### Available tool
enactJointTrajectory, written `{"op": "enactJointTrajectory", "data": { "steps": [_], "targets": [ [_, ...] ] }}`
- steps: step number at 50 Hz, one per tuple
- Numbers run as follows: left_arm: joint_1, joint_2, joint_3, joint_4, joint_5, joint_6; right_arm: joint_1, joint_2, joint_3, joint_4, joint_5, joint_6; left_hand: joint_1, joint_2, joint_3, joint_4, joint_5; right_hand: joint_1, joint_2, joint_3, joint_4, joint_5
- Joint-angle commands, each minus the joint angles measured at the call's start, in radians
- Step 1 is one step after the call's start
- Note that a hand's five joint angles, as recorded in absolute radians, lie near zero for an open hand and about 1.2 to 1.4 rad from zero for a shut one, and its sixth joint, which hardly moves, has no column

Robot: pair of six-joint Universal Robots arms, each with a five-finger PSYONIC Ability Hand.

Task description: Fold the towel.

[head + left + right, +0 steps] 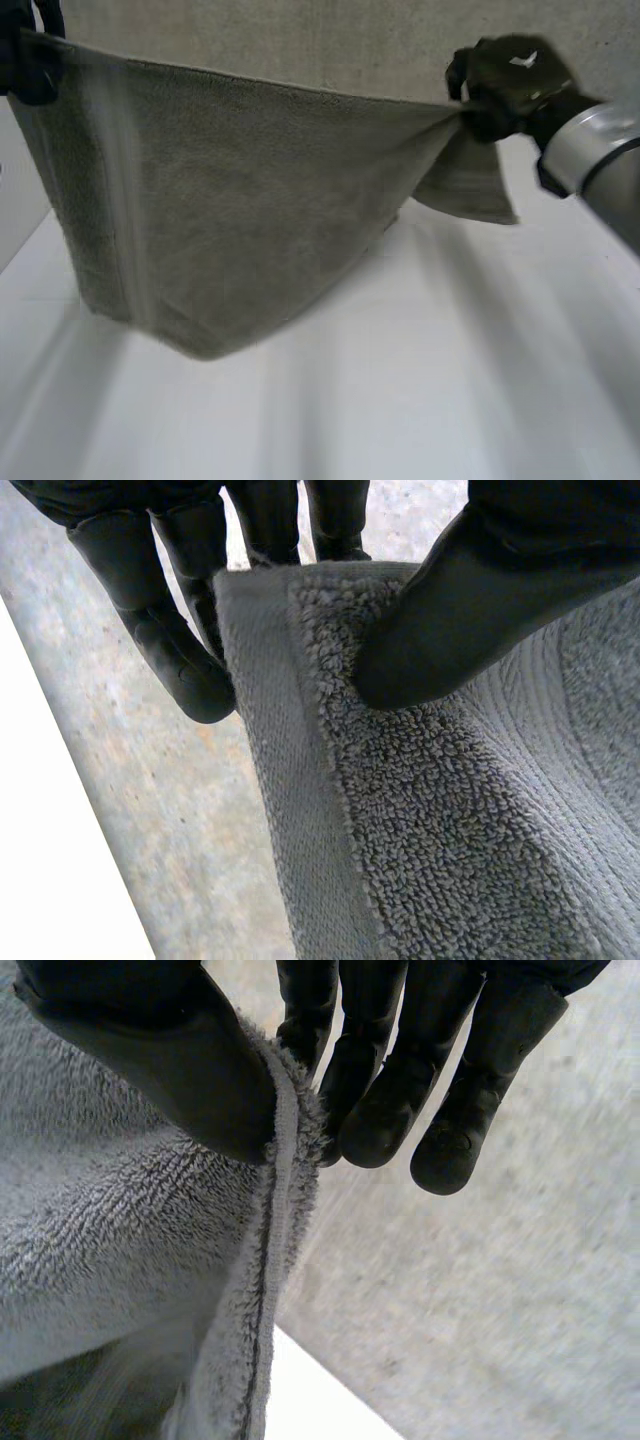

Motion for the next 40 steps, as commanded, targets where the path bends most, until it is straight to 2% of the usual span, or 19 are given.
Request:
{"op": "enactJointTrajectory", "data": {
  "steps": [1, 6, 12, 17, 18, 20, 23, 25, 29, 34, 36, 37, 38, 39, 40],
  "targets": [
    [-0.001, -0.070, -0.035, -0.010, -0.005, -0.030, -0.059, -0.243, 0.010, 0.183, -0.076, -0.058, -0.061, -0.116, -0.153, -0.130, -0.262, 0.059, 0.072, 0.048, 0.054, 0.056],
    [-0.001, -0.113, -0.063, -0.010, -0.004, -0.030, -0.060, -0.262, -0.012, 0.283, -0.121, -0.127, -0.061, -0.116, -0.153, -0.130, -0.262, 0.059, 0.072, 0.048, 0.054, 0.056],
    [-0.004, -0.187, -0.064, -0.009, -0.004, -0.024, -0.048, -0.220, -0.025, 0.346, -0.115, -0.220, -0.061, -0.116, -0.153, -0.130, -0.262, 0.059, 0.072, 0.048, 0.054, 0.056],
    [-0.004, -0.329, -0.011, -0.004, -0.005, -0.016, -0.020, -0.008, -0.084, 0.406, -0.100, -0.321, -0.061, -0.116, -0.153, -0.130, -0.262, 0.059, 0.072, 0.048, 0.054, 0.056],
    [-0.004, -0.329, -0.010, -0.004, -0.005, -0.016, -0.020, -0.007, -0.084, 0.406, -0.100, -0.321, -0.061, -0.116, -0.153, -0.130, -0.262, 0.059, 0.072, 0.048, 0.054, 0.056],
    [-0.004, -0.407, 0.038, -0.010, -0.005, -0.014, -0.017, 0.116, -0.133, 0.443, -0.066, -0.379, -0.061, -0.116, -0.153, -0.130, -0.262, 0.059, 0.072, 0.048, 0.054, 0.056],
    [-0.004, -0.447, 0.071, -0.012, -0.005, -0.007, -0.016, 0.183, -0.165, 0.452, -0.040, -0.415, -0.061, -0.116, -0.153, -0.130, -0.262, 0.059, 0.072, 0.048, 0.054, 0.056],
    [-0.015, -0.528, 0.147, -0.015, -0.004, 0.025, -0.010, 0.288, -0.243, 0.455, 0.023, -0.485, -0.061, -0.116, -0.153, -0.130, -0.262, 0.059, 0.072, 0.048, 0.054, 0.056],
    [-0.028, -0.593, 0.235, -0.010, -0.005, 0.075, 0.000, 0.366, -0.341, 0.438, 0.069, -0.530, -0.061, -0.116, -0.153, -0.130, -0.262, 0.059, 0.072, 0.048, 0.054, 0.056],
    [-0.061, -0.647, 0.407, 0.003, -0.005, 0.133, 0.023, 0.442, -0.523, 0.296, 0.115, -0.557, -0.061, -0.116, -0.153, -0.130, -0.262, 0.059, 0.072, 0.048, 0.054, 0.056],
    [-0.077, -0.644, 0.514, 0.058, -0.021, 0.134, 0.039, 0.429, -0.539, 0.065, 0.117, -0.562, -0.061, -0.116, -0.153, -0.130, -0.262, 0.059, 0.072, 0.048, 0.054, 0.056],
    [-0.077, -0.644, 0.514, 0.059, -0.021, 0.134, 0.040, 0.429, -0.539, 0.064, 0.117, -0.562, -0.061, -0.116, -0.153, -0.130, -0.262, 0.059, 0.072, 0.048, 0.054, 0.056],
    [-0.081, -0.633, 0.551, 0.115, -0.033, 0.130, 0.041, 0.401, -0.511, -0.080, 0.112, -0.559, -0.061, -0.116, -0.153, -0.130, -0.262, 0.059, 0.072, 0.048, 0.054, 0.056],
    [-0.081, -0.633, 0.551, 0.115, -0.033, 0.130, 0.041, 0.401, -0.510, -0.082, 0.112, -0.559, -0.061, -0.116, -0.153, -0.130, -0.262, 0.059, 0.072, 0.048, 0.054, 0.056],
    [-0.083, -0.612, 0.574, 0.182, -0.057, 0.122, 0.041, 0.354, -0.457, -0.221, 0.111, -0.559, -0.061, -0.116, -0.153, -0.130, -0.262, 0.059, 0.072, 0.048, 0.054, 0.056]
  ]
}}
